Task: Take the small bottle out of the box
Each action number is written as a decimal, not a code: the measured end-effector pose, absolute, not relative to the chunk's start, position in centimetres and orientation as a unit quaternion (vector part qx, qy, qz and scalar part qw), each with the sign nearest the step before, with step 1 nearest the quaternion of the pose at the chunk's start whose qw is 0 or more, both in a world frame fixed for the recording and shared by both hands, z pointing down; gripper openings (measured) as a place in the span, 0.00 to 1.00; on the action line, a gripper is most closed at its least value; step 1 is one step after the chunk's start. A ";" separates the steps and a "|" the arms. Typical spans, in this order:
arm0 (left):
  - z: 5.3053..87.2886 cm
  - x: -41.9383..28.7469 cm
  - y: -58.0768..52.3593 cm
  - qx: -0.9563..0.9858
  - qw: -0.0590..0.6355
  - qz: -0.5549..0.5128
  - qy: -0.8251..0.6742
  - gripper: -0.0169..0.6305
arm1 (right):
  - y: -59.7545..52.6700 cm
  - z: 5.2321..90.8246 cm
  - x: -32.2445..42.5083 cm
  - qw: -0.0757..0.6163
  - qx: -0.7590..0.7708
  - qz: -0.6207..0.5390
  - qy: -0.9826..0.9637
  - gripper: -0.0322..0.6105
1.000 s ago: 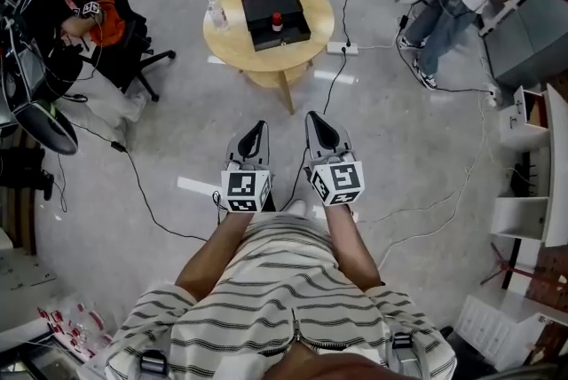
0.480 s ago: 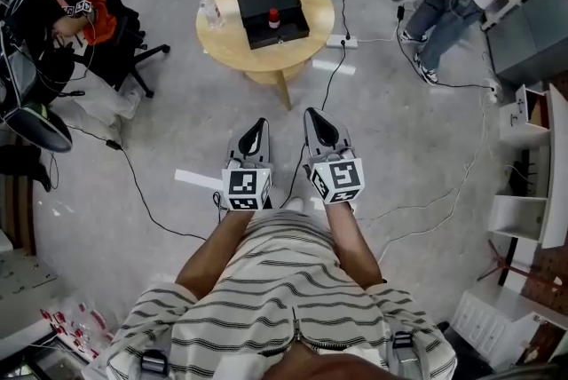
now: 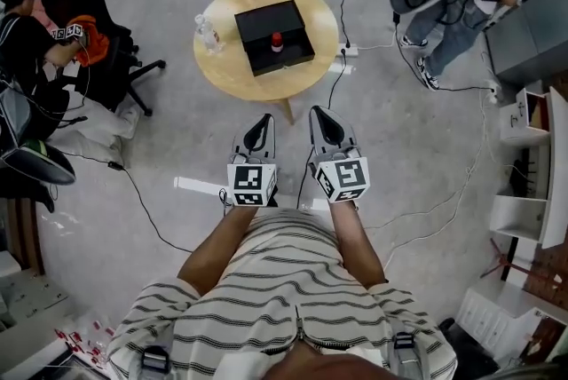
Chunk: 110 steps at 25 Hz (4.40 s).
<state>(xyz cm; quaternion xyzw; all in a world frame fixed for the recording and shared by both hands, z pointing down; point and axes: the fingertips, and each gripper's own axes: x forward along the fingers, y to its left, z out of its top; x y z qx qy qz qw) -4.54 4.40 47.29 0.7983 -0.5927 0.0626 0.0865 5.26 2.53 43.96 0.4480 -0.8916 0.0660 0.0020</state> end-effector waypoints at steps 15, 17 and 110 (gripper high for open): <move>46.9 -10.2 -6.7 0.837 0.085 0.077 -0.535 0.06 | -7.5 43.3 -0.3 0.017 0.503 0.075 -0.861 0.08; 47.0 -10.3 -7.3 0.841 0.085 0.077 -0.528 0.06 | -7.9 43.5 -0.5 0.020 0.510 0.075 -0.857 0.08; 67.8 -7.7 -25.6 0.745 0.230 0.205 -0.591 0.28 | -13.3 53.7 4.6 0.085 0.476 0.188 -0.855 0.08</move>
